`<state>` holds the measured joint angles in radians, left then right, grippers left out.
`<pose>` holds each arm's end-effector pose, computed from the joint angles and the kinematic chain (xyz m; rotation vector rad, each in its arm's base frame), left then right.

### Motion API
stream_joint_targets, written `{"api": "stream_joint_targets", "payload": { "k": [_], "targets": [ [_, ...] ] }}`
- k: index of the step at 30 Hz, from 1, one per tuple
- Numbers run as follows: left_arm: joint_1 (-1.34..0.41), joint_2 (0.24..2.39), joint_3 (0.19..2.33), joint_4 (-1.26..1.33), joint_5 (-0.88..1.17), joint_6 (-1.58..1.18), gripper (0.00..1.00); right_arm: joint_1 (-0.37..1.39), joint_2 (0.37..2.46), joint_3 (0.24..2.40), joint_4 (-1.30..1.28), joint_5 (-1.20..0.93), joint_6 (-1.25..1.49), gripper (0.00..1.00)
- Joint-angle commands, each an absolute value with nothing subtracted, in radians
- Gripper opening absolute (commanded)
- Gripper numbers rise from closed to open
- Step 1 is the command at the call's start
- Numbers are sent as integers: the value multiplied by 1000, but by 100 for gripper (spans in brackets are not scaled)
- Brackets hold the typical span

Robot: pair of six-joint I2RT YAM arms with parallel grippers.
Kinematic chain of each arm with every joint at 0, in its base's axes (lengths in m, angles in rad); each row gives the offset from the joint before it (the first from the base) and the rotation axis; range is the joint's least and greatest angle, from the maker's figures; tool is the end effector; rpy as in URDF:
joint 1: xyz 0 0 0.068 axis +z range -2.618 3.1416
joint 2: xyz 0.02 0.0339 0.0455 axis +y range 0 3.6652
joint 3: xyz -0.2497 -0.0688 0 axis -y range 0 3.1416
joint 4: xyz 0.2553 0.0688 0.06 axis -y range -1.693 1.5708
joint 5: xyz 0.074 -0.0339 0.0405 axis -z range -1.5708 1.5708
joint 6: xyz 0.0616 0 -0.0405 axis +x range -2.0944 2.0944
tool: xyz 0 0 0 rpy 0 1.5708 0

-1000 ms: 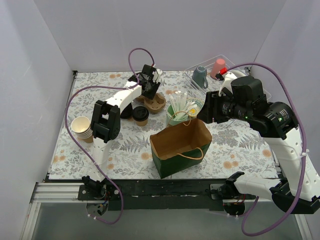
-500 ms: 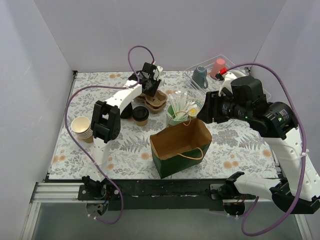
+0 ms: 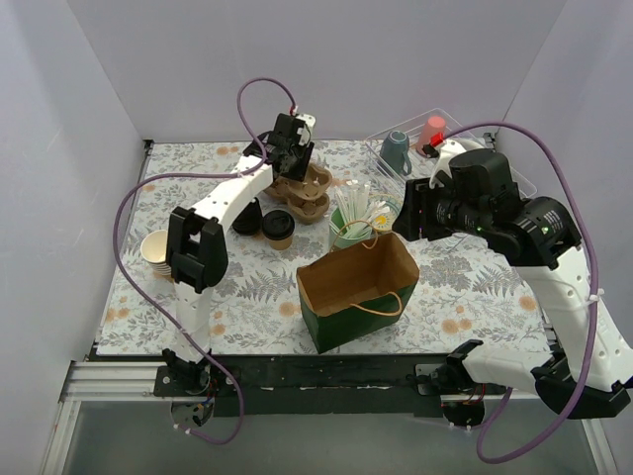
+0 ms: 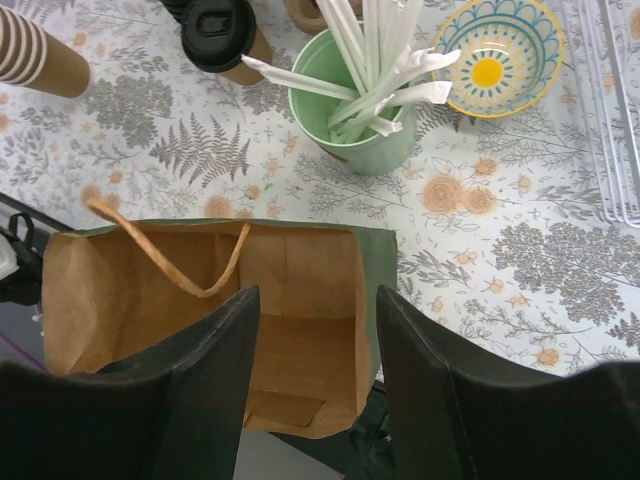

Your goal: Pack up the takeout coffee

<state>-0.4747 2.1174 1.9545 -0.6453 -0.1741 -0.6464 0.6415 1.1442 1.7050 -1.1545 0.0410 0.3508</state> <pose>0.4536 -0.2211 0.2472 -0.2879 2.3713 -0.3324 0.1724 0.1256 0.4516 -0.2965 2.1917 0.5197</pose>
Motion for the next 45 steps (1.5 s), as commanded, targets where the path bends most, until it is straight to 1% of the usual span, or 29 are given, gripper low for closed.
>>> {"api": "stream_joint_targets", "payload": {
  "k": [1, 5, 10, 13, 17, 21, 27, 31, 34, 45],
  "targets": [
    [-479, 1964, 1942, -647, -192, -735, 30, 640, 1157, 1746, -1172, 109, 324, 58],
    [-485, 1924, 1991, -696, -154, -804, 31, 640, 1128, 1741, -1147, 107, 322, 58],
    [-505, 1852, 2014, -724, -112, -848, 31, 640, 1149, 1810, -1060, 69, 369, 58],
    [-522, 1830, 2040, -761, -117, -868, 30, 640, 1212, 1851, -964, 38, 464, 56],
    [-541, 1812, 2089, -814, -133, -902, 29, 640, 1290, 1875, -867, 55, 595, 54],
    [-546, 1806, 2118, -838, -143, -916, 30, 640, 1354, 1884, -750, 66, 664, 53],
    [-557, 1801, 2138, -850, -129, -945, 30, 641, 1431, 1859, -667, 127, 729, 52],
    [-561, 1798, 2138, -848, -127, -956, 29, 640, 1497, 1897, -680, 199, 749, 52],
    [-568, 1792, 2134, -847, -124, -962, 29, 641, 1520, 1898, -637, 215, 750, 51],
    [-574, 1776, 2123, -828, -117, -977, 29, 641, 1615, 1976, -687, 273, 770, 47]
  ]
}}
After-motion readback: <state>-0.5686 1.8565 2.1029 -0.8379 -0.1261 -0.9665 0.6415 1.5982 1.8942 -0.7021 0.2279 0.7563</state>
